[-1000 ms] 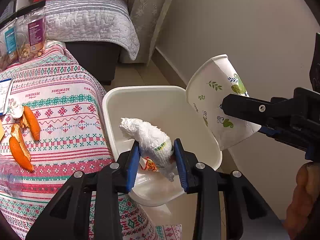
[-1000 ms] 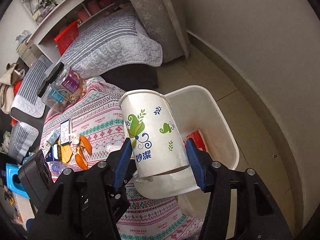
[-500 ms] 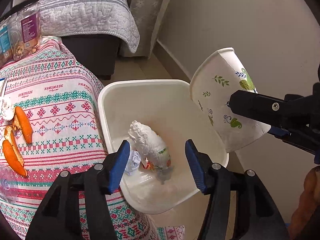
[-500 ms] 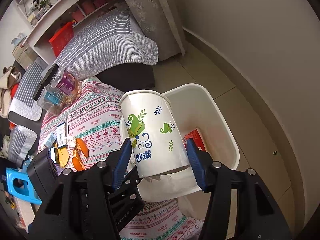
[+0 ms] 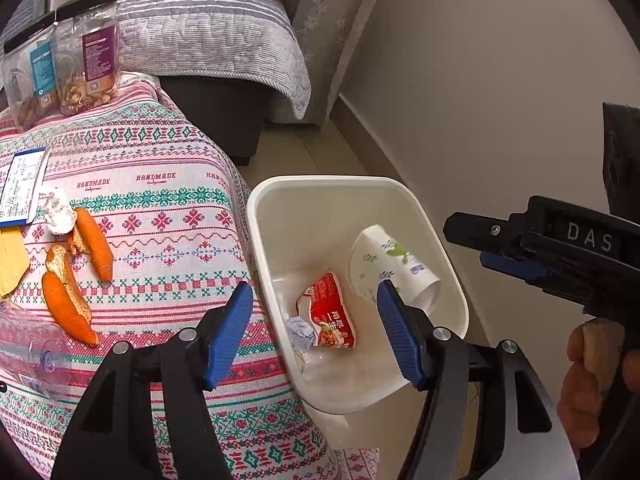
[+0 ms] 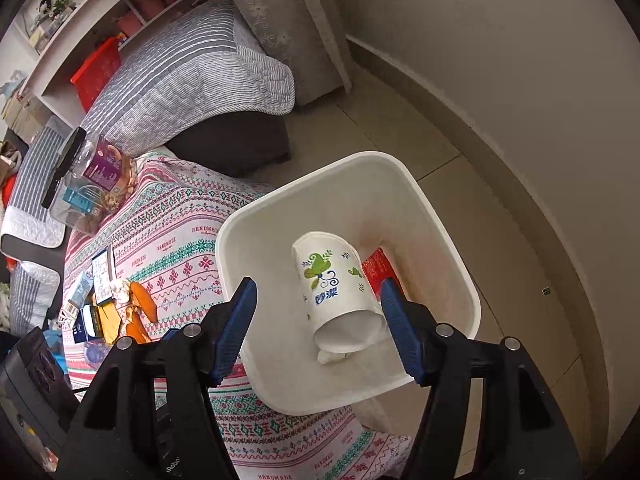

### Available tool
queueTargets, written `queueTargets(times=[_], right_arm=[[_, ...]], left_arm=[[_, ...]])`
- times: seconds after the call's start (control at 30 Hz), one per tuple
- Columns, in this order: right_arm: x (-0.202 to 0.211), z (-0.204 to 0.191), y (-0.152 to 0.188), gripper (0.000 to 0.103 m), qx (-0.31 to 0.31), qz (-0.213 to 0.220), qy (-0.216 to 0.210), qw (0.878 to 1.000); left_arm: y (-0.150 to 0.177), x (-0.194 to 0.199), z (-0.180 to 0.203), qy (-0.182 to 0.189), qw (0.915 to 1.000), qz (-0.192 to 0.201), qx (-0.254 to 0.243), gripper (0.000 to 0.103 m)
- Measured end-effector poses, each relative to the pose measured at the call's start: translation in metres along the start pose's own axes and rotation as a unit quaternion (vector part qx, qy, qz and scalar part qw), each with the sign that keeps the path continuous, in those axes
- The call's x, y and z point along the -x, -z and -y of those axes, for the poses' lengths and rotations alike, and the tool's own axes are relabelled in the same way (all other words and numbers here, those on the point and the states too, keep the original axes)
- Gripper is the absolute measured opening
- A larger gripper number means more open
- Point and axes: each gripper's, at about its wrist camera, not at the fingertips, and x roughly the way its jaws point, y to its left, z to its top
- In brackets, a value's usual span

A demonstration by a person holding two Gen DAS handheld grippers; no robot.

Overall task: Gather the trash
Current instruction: 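Carry tissue and paper cup over the white bin and release both, then grasp the orange peels with the right tool while the left tool grasps the milk carton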

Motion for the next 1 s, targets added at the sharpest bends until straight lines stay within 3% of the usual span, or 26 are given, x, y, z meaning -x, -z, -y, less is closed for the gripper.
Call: queueTargets(times=[0.37,0.57,0.77,1.0], right_arm=[[0.020,-0.013,0.000,0.067,0.027,0.040,-0.009,0.999],[0.027,-0.029,0.003,0.071,0.056,0.057,-0.023,0.997],[0.023,-0.053,0.007,0.074,0.094,0.057,-0.015,0.994],[0.016,-0.082,0.012,0.077,0.119,0.046,-0.034,0.991]], left_arm=[[-0.001,0.021,-0.014,-0.014,0.9998,0.007,0.010,0.063],[-0.004,0.052,-0.032,-0.037,0.9992,0.016,-0.001,0.063],[-0.022,0.096,-0.088,-0.116,0.9927,0.022,0.023,0.066],[-0.049,0.148,-0.189,-0.238,0.9678,0.046,0.069,0.091]])
